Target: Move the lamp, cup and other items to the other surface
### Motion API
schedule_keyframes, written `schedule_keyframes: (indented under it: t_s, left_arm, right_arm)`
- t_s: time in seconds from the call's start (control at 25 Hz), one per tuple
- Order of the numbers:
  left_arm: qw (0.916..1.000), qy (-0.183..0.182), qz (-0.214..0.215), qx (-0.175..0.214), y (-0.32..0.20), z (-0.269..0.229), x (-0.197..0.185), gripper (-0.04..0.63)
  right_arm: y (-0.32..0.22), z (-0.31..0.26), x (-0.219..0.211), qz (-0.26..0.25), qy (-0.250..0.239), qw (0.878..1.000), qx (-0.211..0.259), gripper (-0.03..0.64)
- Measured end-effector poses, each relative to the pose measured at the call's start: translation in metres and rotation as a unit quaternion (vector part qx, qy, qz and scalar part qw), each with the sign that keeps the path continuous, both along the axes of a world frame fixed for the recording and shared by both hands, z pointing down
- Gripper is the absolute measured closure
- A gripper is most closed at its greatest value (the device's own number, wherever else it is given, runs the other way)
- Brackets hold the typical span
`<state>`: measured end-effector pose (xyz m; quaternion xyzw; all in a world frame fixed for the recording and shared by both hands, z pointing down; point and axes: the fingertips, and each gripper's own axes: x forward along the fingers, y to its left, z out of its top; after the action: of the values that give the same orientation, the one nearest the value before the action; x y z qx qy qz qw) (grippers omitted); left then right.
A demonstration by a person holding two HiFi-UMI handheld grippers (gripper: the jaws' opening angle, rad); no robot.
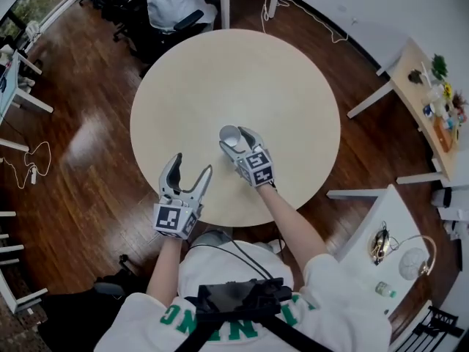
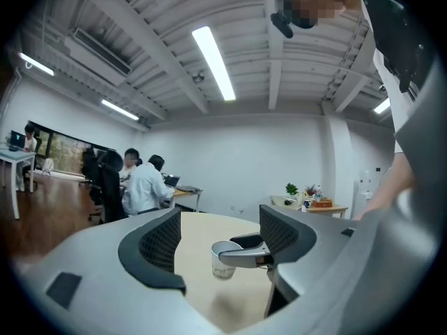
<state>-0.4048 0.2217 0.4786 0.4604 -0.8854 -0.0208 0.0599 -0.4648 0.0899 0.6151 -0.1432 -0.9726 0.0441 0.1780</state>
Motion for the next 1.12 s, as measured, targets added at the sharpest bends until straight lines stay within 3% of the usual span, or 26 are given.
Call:
schedule_keyframes:
  t_s: [0.32,0.48,0.64,0.84,1.12]
  left_arm:
    - [0.9993,0.029,-0.026,-0.003,0.031,-0.001,-0.030,0.255]
    - [0.9992,0.031,-0.023,-0.003,0.036,0.003,-0.036,0.255]
    - [0.9994,0.032,-0.011,0.001,0.033,0.001,-0.037,0.255]
    - [0.9995,0.027,0.001,0.019,0.020,-0.015,-0.029,0.255]
    - [0.9987,0.011,0.026,0.042,-0.002,-0.034,-0.011,0.255]
  right_arm:
    - [0.026,0.059,-0.047,-0.007,0.025,1.000,0.012,0.267]
    - [0.032,0.090,-0.045,-0.011,0.051,0.998,0.023,0.256]
    - [0.034,0.096,-0.040,-0.005,0.063,0.998,-0.003,0.233]
    - [0.032,0.050,-0.026,0.008,0.009,0.999,-0.040,0.210]
    - [-0.003,-0.058,0.019,0.074,-0.086,0.992,-0.045,0.210]
